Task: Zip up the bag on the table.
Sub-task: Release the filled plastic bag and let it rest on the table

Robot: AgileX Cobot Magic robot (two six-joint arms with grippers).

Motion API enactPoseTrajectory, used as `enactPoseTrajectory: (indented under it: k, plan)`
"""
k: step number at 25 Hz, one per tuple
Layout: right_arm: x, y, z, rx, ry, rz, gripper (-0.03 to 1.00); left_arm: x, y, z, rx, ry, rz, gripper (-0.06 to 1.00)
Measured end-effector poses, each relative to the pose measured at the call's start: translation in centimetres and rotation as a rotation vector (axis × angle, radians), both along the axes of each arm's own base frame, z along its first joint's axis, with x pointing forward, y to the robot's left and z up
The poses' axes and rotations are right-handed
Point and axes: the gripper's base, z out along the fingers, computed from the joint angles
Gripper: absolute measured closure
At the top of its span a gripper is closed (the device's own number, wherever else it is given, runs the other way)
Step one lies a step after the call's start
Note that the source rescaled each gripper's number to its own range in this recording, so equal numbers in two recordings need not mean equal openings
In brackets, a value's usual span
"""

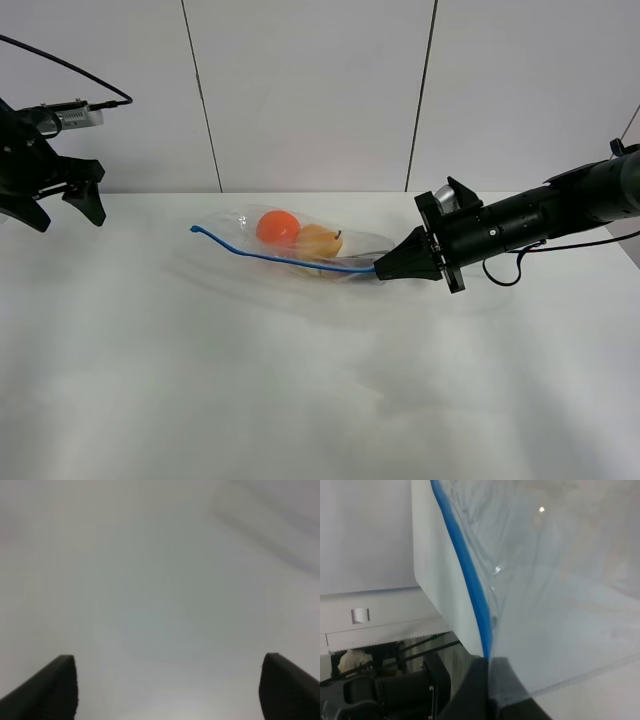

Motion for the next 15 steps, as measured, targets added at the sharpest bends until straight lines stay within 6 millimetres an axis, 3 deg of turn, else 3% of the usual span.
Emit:
enactPoseTrajectory:
  k: [6, 10, 15]
  plan:
    - [0.0, 0.0, 0.0, 0.000, 0.000, 0.000, 0.97, -0.6, -3.1, -0.1, 0.004, 0.087, -0.093, 0.09]
    - [0.0, 0.0, 0.0, 0.000, -0.002, 0.001, 0.97, -1.0, -2.4, 0.6, 0.020, 0.075, -0.080, 0.09]
    - [0.0, 0.0, 0.0, 0.000, -0.009, 0.005, 0.97, -2.1, -1.2, 3.2, 0.030, 0.008, -0.045, 0.09]
